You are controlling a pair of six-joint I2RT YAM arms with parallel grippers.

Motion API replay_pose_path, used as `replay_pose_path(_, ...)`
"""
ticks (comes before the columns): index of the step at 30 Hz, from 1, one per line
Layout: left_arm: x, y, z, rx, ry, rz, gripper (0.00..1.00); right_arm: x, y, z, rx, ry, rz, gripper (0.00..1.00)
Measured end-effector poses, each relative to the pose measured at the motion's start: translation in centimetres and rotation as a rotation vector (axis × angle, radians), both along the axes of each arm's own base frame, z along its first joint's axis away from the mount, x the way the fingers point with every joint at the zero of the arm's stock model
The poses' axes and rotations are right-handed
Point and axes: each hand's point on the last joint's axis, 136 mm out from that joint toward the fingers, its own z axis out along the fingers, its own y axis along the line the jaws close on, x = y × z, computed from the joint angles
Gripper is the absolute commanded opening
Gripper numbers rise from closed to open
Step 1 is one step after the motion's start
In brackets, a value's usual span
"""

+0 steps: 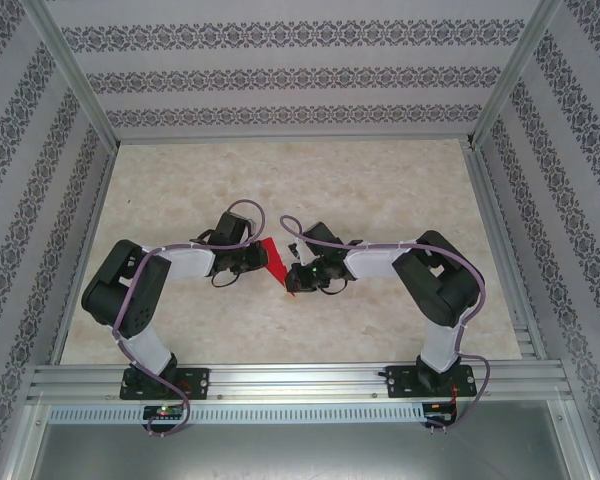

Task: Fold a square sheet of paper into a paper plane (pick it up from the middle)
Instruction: Fold the wing for the fifth time at the center of the table.

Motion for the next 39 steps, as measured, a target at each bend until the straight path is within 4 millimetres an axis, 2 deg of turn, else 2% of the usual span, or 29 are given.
replay_pose_path(4,0.0,0.0,0.0,0.000,0.000,0.000,0.11,0.5,0.5,1.1,-0.010,0.018,-0.009,0.09)
replay_pose_path(9,0.0,0.0,0.0,-0.002,0.001,-0.001,0.11,3.0,2.6,4.4,0.049,-0.041,-0.022,0.09)
replay_pose_path(11,0.0,0.0,0.0,-0.003,0.002,-0.002,0.11,3.3,2.9,4.8,0.058,-0.050,-0.023,0.09)
replay_pose_path(14,0.0,0.0,0.0,-0.003,0.003,0.000,0.11,3.4,2.9,3.9,0.044,-0.035,-0.023,0.09)
replay_pose_path(19,0.0,0.0,0.0,-0.011,0.007,-0.002,0.11,2.8,2.5,0.7,-0.016,0.030,-0.022,0.09)
replay_pose_path(21,-0.1,-0.1,0.0,-0.014,0.008,-0.004,0.11,2.8,2.4,0.1,-0.026,0.041,-0.021,0.08)
replay_pose_path(30,-0.1,-0.2,0.1,-0.021,0.009,-0.009,0.12,2.9,2.2,-0.1,-0.018,0.029,-0.022,0.08)
replay_pose_path(39,0.0,-0.7,0.7,-0.035,-0.006,-0.049,0.12,0.8,0.6,-0.2,0.016,0.004,-0.010,0.08)
